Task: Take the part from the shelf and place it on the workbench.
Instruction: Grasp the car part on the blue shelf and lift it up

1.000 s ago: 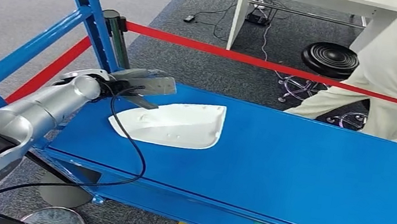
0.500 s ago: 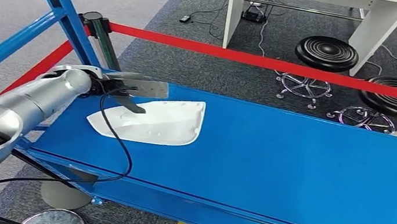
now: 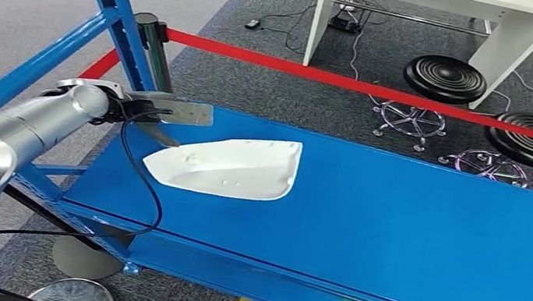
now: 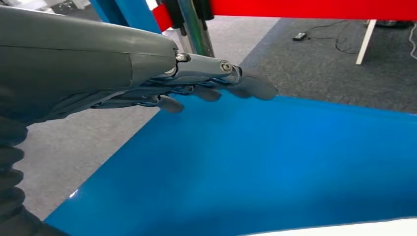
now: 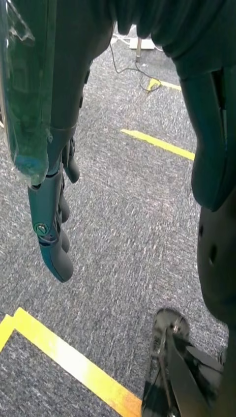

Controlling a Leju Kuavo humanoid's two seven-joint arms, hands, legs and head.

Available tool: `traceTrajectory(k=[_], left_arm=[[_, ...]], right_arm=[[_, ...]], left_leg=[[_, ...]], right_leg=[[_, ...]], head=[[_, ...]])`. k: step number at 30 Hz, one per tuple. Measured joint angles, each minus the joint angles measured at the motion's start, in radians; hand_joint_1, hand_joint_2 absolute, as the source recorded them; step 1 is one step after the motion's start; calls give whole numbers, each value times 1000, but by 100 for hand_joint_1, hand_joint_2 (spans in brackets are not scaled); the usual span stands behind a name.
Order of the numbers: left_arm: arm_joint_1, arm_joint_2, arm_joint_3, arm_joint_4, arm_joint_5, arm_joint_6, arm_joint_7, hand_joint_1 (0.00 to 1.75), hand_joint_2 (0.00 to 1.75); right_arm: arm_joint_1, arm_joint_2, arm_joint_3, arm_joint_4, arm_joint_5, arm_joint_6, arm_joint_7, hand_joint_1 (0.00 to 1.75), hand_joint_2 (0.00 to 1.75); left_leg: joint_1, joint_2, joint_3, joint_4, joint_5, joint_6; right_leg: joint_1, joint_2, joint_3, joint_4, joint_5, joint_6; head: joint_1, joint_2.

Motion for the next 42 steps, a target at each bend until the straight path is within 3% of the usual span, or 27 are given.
traceTrajectory(k=[1, 2, 3, 5, 6, 8, 11, 13, 15, 16, 17, 18, 20, 21, 23, 26, 28, 30, 32, 33, 36, 39, 42], left_arm=[[4, 2, -8, 0, 6, 1, 0, 0, 175], [8, 4, -16, 0, 13, 2, 0, 0, 175], [11, 6, -22, 0, 20, 3, -1, 0, 175], [14, 10, -32, 0, 28, 6, -1, 0, 175], [14, 13, -34, 0, 30, 7, -1, 0, 175], [14, 18, -39, 0, 31, 10, -1, 0, 175], [16, 24, -48, -2, 31, 10, -1, 0, 175], [16, 29, -53, -3, 31, 11, -1, 0, 175], [19, 32, -57, -3, 31, 11, -1, 0, 175], [22, 33, -59, -3, 31, 11, -1, 0, 175], [24, 34, -61, -3, 33, 10, -1, 0, 175], [26, 35, -64, -3, 36, 10, 0, 0, 175], [26, 39, -68, -4, 54, 10, 1, 0, 175], [25, 41, -71, -5, 65, 10, 2, 0, 175], [26, 46, -78, -8, 87, 10, 2, 0, 175], [33, 52, -93, -16, 107, 12, 6, 0, 175], [33, 51, -103, -24, 116, 13, 8, 0, 175], [33, 50, -110, -30, 124, 11, 14, 0, 175], [33, 50, -119, -34, 139, 3, 23, 0, 175], [33, 52, -125, -38, 152, -3, 28, 0, 175], [33, 60, -136, -53, 189, -11, 38, 0, 175], [35, 76, -149, -65, 215, -7, 39, 0, 175], [43, 90, -163, -74, 223, -5, 39, 0, 175]], right_arm=[[0, 0, -1, 0, 1, 0, 0, 0, 175], [0, 0, -2, 0, 1, 0, 0, 0, 175], [0, 0, -3, 0, 2, 0, 0, 0, 175], [0, 0, -4, 0, 4, 1, 0, 0, 175], [0, 1, -5, 0, 4, 1, 0, 0, 175], [-1, 1, -5, 0, 4, 2, 0, 0, 175], [-1, 2, -6, 0, 6, 2, -1, 0, 175], [-2, 2, -6, 0, 7, 2, -1, 0, 175], [-1, 2, -6, 0, 7, 2, -1, 0, 175], [-1, 2, -6, 0, 7, 2, -1, 0, 175], [-1, 2, -7, 0, 7, 2, -1, 0, 175], [-1, 2, -7, 0, 8, 2, -1, 0, 175], [-2, 2, -7, 0, 11, 1, -1, 0, 175], [-2, 2, -7, 0, 13, 1, -1, 0, 175], [-3, 2, -8, 0, 17, -1, -1, 0, 175], [-2, 2, -10, 0, 20, -4, 1, 0, 175], [-3, 2, -11, 0, 21, -6, 2, 0, 175], [-4, 2, -12, 0, 22, -6, 2, 0, 175], [-1, 2, -12, 0, 25, -7, 2, 0, 175], [1, 2, -12, 0, 28, -8, 2, 0, 175], [2, 2, -12, 0, 35, -10, 2, 0, 175], [0, 4, -12, 1, 38, -11, 2, 0, 175], [0, 5, -12, 1, 40, -12, 3, 0, 175]], left_leg=[[0, 0, 0, 0, 0, 0], [0, 0, 1, 1, -1, 0], [1, 0, 2, 1, -2, -1], [0, -1, 4, 4, -5, -7], [-2, -2, 3, 7, -7, -11], [-6, -3, 1, 9, -6, -21], [-4, -2, -5, 22, -15, -33], [-4, 0, -38, 101, -62, -41], [-4, 1, -100, 233, -127, -46], [-4, 1, -124, 283, -144, -47], [-3, 1, -134, 301, -141, -47], [-3, 1, -124, 279, -118, -46], [-1, 2, -61, 152, -46, -43], [-1, 3, -28, 84, -24, -41], [-3, 3, 5, 15, -13, -36], [-2, 2, 6, 7, -12, -19], [2, 3, 8, 3, -9, -7], [1, 6, 8, 4, -10, -2], [1, 9, 8, 4, -10, -1], [2, 8, 8, 5, -11, -2], [7, 7, 10, 9, -15, -8], [1, 3, 3, 19, -16, -24], [2, 2, 1, 18, -14, -36]], right_leg=[[0, 0, -22, 44, -10, 1], [0, 0, -27, 47, 1, 2], [0, 0, -11, 10, 29, 2], [-1, 0, 56, -129, 96, 3], [-2, 0, 85, -184, 114, 0], [-1, 2, 107, -225, 118, -9], [-2, 2, 108, -228, 121, -33], [-5, 2, 111, -231, 122, -45], [-5, 2, 111, -231, 121, -51], [-5, 2, 111, -231, 121, -52], [-5, 2, 111, -231, 121, -52], [-5, 2, 112, -231, 121, -52], [-5, 2, 114, -230, 119, -48], [-3, 3, 114, -229, 118, -44], [0, 4, 112, -229, 119, -34], [-1, 3, 106, -229, 116, -17], [-1, 1, 74, -167, 77, -9], [0, 1, 13, -36, 17, -4], [-1, 0, -28, 47, -2, -1], [-1, 0, -23, 36, 15, 0], [-6, 0, 51, -118, 97, 5], [-8, 3, 105, -214, 113, -1], [-6, 4, 105, -215, 114, -23]], head=[[0, 0], [0, 0], [0, 0], [1, 0], [1, 0], [-1, 0], [-5, 0], [-9, 0], [-12, 0], [-12, 0], [-12, 0], [-12, 0], [-12, 0], [-12, 0], [-11, 0], [-9, 0], [-4, 0], [1, 0], [1, 0], [1, 0], [1, 0], [2, 0], [-4, 0]])
